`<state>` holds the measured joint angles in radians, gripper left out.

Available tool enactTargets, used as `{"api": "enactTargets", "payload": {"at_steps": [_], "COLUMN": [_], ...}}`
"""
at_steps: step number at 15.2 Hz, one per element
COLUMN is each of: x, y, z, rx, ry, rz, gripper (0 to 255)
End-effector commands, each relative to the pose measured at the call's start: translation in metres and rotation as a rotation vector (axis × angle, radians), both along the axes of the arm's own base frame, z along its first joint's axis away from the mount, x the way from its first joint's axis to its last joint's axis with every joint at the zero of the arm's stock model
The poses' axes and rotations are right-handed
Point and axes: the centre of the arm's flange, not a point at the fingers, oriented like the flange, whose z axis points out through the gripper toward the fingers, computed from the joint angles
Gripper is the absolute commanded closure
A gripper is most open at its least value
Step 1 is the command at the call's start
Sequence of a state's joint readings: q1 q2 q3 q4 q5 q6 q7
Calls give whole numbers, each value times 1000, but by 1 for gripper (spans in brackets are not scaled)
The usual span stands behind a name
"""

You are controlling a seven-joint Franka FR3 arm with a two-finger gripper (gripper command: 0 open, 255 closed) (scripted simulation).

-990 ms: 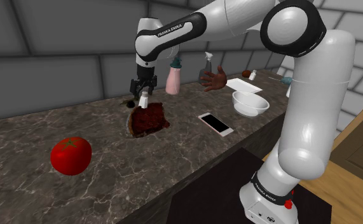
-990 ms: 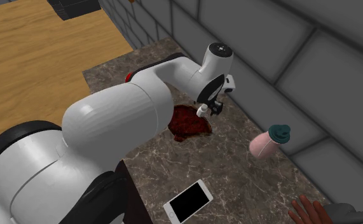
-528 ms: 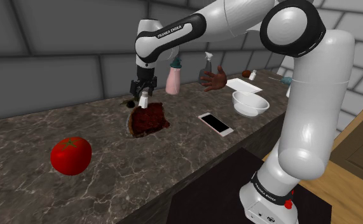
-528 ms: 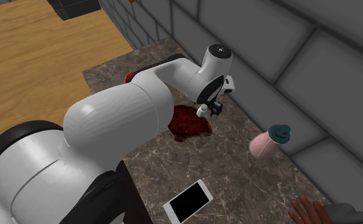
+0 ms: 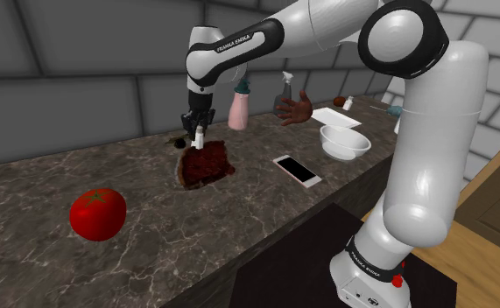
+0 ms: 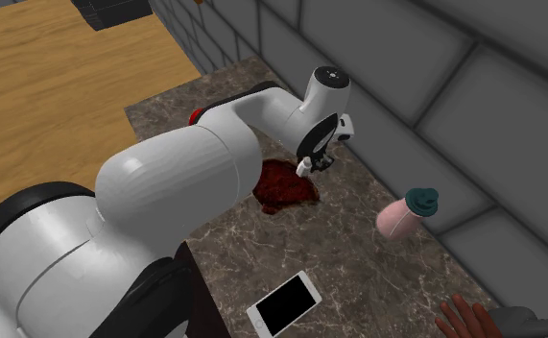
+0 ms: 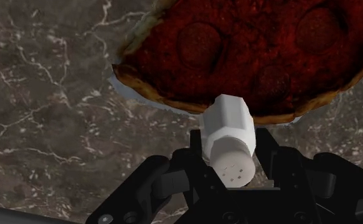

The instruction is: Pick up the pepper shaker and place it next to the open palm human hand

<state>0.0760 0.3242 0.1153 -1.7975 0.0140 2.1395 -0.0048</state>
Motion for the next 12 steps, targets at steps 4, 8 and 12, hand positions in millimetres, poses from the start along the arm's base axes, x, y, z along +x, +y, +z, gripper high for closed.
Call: {"api": "enactTargets", "payload": {"at_steps": [4,8,12], "x": [0,0,0], "y": [-1,-1,-1], "z": [5,26,47], "rx": [-1,-1,-1], "ry": [0,0,0], "rz": [-1,-1,-1], "gripper": [255,255,255]}}
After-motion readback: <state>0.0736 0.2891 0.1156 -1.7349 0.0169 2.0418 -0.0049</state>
